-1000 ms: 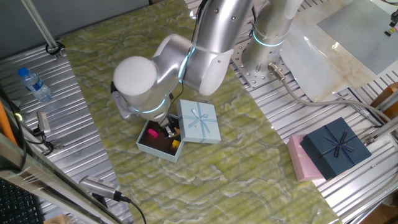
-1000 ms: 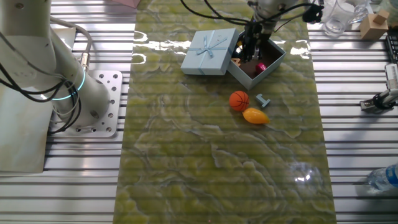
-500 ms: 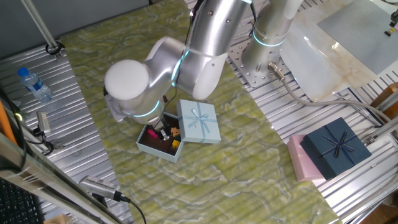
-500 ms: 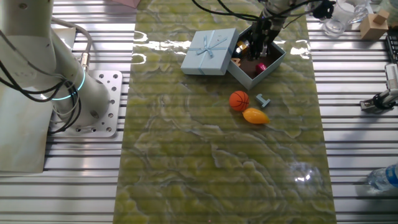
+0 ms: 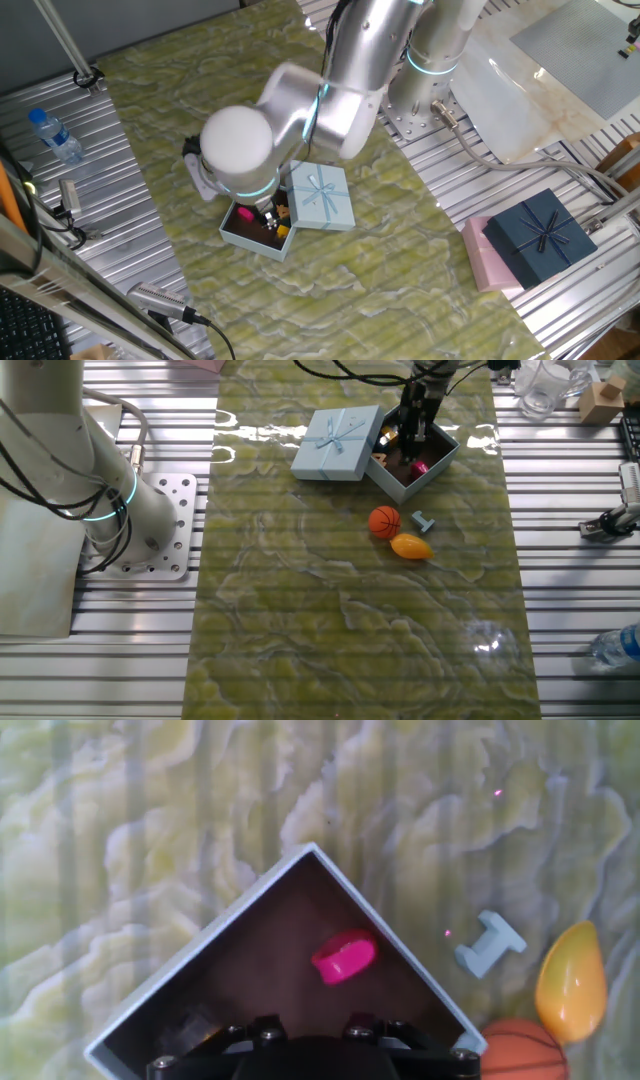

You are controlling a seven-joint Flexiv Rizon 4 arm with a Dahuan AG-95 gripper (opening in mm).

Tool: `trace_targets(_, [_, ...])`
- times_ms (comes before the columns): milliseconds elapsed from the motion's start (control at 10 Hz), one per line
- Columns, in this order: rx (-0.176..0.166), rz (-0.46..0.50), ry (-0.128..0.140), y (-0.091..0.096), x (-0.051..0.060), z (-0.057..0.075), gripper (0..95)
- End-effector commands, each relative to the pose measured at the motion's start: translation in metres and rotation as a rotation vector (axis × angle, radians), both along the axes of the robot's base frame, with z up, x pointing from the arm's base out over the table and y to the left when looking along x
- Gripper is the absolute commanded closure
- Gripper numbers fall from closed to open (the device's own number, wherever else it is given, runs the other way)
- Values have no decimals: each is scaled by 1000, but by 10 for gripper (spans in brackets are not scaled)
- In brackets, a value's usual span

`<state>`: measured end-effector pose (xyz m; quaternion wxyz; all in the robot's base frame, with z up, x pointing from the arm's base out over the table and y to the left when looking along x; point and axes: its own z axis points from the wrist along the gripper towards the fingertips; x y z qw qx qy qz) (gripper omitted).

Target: Take everything out of the gift box

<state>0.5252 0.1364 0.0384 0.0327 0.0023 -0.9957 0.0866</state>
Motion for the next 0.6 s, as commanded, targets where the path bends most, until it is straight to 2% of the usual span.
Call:
trace_targets(100, [-49,-27,-119,-4,4,-16,570])
trace_targets(200, [-64,-35,-143,-4,4,-16,570])
trace_targets(300, [-83,-43,-188,-4,4,-16,570])
trace_targets(400, [-84,-58,-207,-4,4,-16,570])
trace_targets(600, [-78,-55,-208,-4,4,-16,570])
